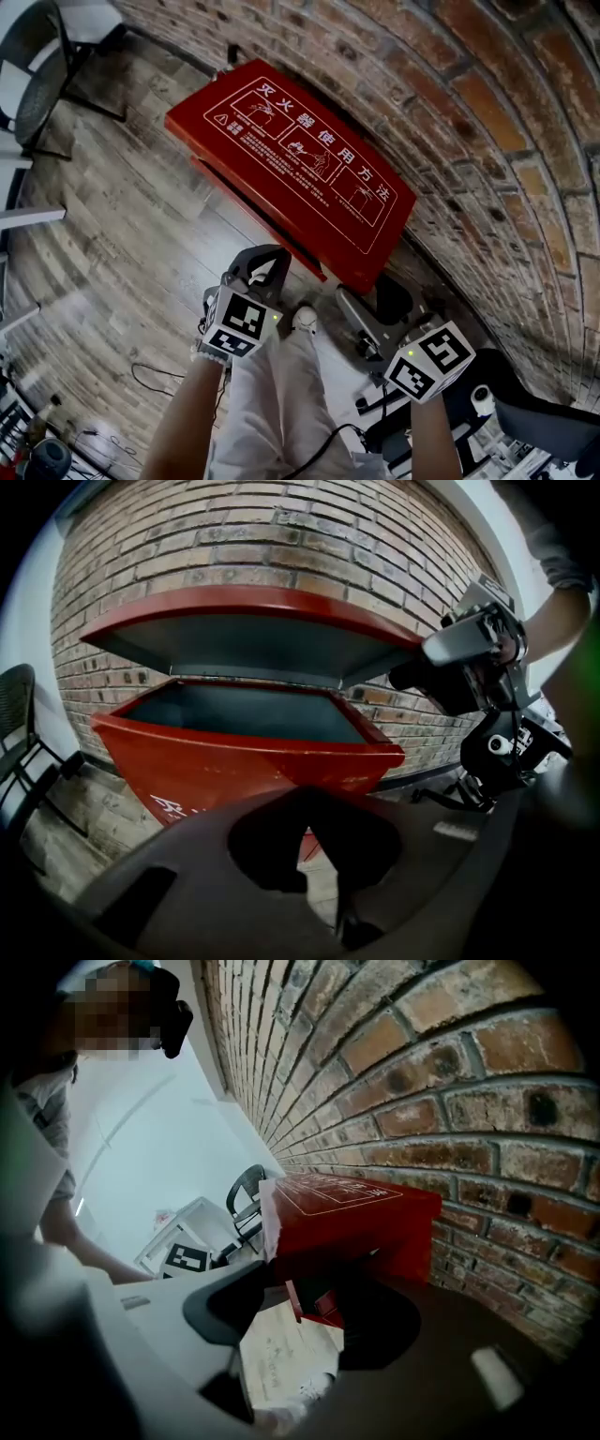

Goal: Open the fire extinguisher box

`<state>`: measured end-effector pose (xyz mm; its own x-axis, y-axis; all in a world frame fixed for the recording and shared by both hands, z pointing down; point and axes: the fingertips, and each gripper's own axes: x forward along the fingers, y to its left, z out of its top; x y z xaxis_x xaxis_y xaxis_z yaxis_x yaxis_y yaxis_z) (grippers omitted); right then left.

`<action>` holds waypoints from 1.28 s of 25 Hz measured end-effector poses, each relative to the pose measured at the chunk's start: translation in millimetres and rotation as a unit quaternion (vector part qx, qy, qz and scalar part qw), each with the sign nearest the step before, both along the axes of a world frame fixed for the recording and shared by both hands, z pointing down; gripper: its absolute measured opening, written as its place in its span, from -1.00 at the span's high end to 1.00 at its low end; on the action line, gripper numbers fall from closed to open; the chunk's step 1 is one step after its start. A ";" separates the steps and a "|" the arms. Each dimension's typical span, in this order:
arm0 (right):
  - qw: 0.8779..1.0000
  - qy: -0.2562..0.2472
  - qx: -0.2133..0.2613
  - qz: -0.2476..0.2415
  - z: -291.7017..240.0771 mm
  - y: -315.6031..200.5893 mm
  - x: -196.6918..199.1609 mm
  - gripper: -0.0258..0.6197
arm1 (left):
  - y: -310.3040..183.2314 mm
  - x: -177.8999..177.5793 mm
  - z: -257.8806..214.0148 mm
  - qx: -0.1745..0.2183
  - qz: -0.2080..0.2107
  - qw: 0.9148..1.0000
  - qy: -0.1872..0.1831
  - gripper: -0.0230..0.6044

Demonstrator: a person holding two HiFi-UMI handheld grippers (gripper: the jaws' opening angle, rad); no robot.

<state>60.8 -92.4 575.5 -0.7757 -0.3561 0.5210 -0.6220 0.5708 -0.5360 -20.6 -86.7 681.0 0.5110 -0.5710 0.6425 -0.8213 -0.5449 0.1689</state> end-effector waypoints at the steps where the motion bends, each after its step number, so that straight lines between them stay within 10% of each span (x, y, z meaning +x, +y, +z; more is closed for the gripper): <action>1: 1.000 0.002 0.005 -0.002 -3.6 1.0 1.5 0.18 | 1.8 0.7 -1.1 0.000 0.000 1.000 -0.001 0.93; 11: 0.988 0.092 0.121 0.009 -36.6 -58.6 37.1 0.74 | -18.7 6.5 -12.9 -0.012 -0.014 1.000 -0.004 0.93; 32: 0.976 0.112 0.171 0.068 -56.5 -127.4 47.3 0.90 | -14.6 1.5 -13.9 -0.017 -0.018 1.000 0.002 0.93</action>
<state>108.1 -219.8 519.1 -0.5887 -0.6311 0.5051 -0.7848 0.5960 -0.1700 -19.1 -101.3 667.1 0.4932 -0.5662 0.6604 -0.8395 -0.5088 0.1907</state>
